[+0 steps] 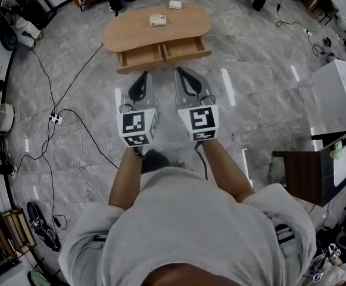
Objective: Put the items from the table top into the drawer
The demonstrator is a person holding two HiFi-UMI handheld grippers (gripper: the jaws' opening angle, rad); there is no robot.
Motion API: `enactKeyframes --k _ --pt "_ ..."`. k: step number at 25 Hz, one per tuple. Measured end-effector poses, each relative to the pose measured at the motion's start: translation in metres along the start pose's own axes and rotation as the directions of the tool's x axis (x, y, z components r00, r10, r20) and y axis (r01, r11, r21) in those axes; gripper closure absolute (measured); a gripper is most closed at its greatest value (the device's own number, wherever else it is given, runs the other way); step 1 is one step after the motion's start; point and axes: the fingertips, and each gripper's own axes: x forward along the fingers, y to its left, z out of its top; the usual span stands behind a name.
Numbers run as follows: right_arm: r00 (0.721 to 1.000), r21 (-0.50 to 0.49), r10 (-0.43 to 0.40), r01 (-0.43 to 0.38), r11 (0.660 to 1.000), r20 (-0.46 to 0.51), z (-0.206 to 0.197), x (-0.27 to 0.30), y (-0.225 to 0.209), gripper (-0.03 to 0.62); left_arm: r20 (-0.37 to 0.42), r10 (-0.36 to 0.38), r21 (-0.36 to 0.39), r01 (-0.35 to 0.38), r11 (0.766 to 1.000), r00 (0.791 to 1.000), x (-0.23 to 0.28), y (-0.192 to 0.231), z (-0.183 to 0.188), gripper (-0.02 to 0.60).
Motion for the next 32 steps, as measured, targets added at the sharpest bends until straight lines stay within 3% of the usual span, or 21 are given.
enactKeyframes --k 3,9,17,24,32 --pt "0.997 0.036 -0.001 0.004 0.999 -0.083 -0.028 0.027 -0.02 0.586 -0.056 -0.001 -0.032 0.0 0.999 0.998 0.033 0.008 -0.022 0.561" --pt "0.991 0.038 -0.003 0.008 0.999 -0.134 -0.072 0.102 -0.048 0.586 -0.083 -0.028 -0.033 0.025 0.999 0.996 0.112 0.039 -0.055 0.561" --pt "0.979 0.059 -0.018 0.031 0.998 -0.204 -0.114 0.265 -0.086 0.586 -0.169 -0.067 -0.068 0.056 0.996 0.983 0.253 0.128 -0.092 0.561" --pt "0.971 0.04 0.007 0.002 0.999 -0.238 -0.132 0.38 -0.093 0.586 -0.204 -0.106 -0.117 0.083 0.99 0.973 0.338 0.197 -0.107 0.563" --pt "0.962 0.018 -0.014 0.02 1.0 -0.273 -0.134 0.448 -0.103 0.586 -0.203 -0.122 -0.139 0.095 0.986 0.972 0.39 0.243 -0.103 0.561"
